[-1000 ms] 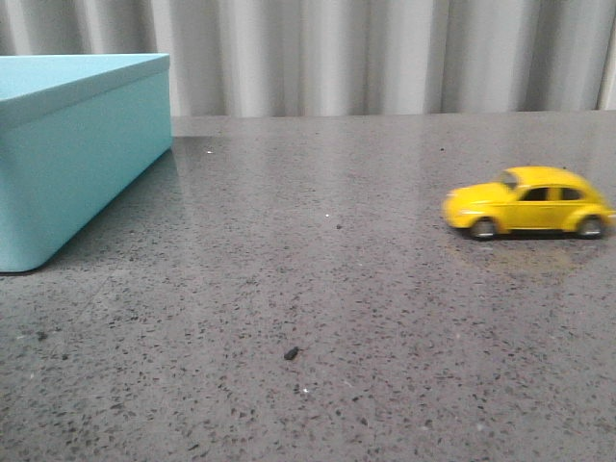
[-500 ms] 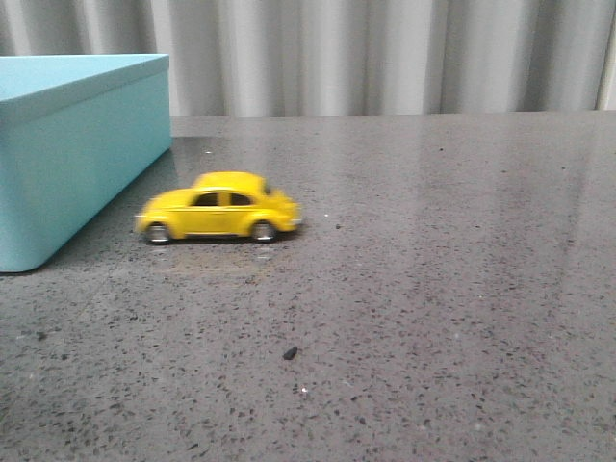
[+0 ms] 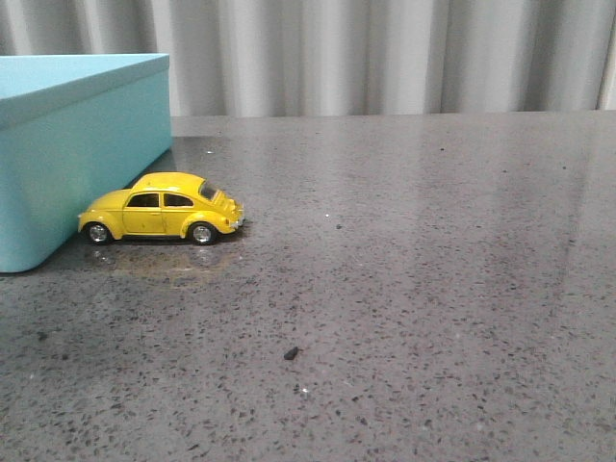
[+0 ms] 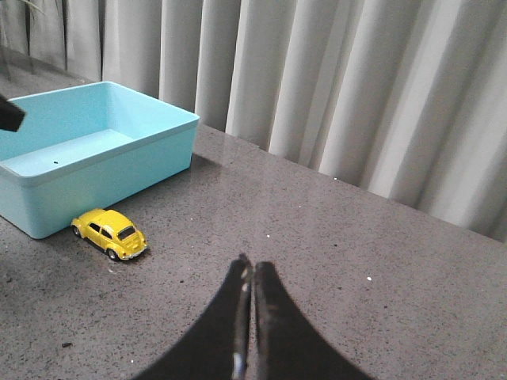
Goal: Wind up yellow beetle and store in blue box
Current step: 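Lower the open left gripper around the car beside the box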
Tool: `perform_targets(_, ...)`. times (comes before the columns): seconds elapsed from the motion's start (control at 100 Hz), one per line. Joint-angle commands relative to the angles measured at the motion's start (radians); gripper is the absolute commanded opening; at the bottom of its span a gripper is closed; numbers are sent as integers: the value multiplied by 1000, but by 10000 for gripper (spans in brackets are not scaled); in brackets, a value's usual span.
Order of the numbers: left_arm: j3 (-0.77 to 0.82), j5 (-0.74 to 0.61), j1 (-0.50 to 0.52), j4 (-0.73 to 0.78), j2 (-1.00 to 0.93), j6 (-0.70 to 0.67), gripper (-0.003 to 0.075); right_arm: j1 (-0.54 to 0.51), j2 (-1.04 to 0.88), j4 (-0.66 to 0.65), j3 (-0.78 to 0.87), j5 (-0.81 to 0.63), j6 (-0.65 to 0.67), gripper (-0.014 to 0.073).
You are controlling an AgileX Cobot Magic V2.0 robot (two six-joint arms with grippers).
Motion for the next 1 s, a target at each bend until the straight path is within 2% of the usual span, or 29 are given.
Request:
perform_targets(0.0,-111,-10,-8,-9,82,72,-20,1,16,1,-16,-84,-15,-43)
perform_targets(0.11,-196,14,-8,13,185,120,-18,1,16,1,-13,-74,-15,-43)
perform_targets(0.18,-246,40,-11,50,249,157,25,1,16,1,-11,-74,-15,-43)
perform_targets(0.23,-275,48,-24,91,291,157,98,1,16,1,-11,-74,-15,-43)
perform_targets(0.38,-313,52,-104,216,389,157,424,1,16,3,15,-74,-15,-43)
perform_targets(0.43,-315,52,-144,280,413,157,479,1,16,7,26,-74,-15,-43)
perform_targets(0.62,-315,52,-234,485,486,157,491,1,16,11,35,-76,-15,-43)
perform_targets(0.9,-353,134,-219,485,547,152,491,1,16,11,36,-73,-15,-43)
perform_targets(0.99,-384,215,-194,476,574,149,491,1,16,11,45,-75,-15,-43)
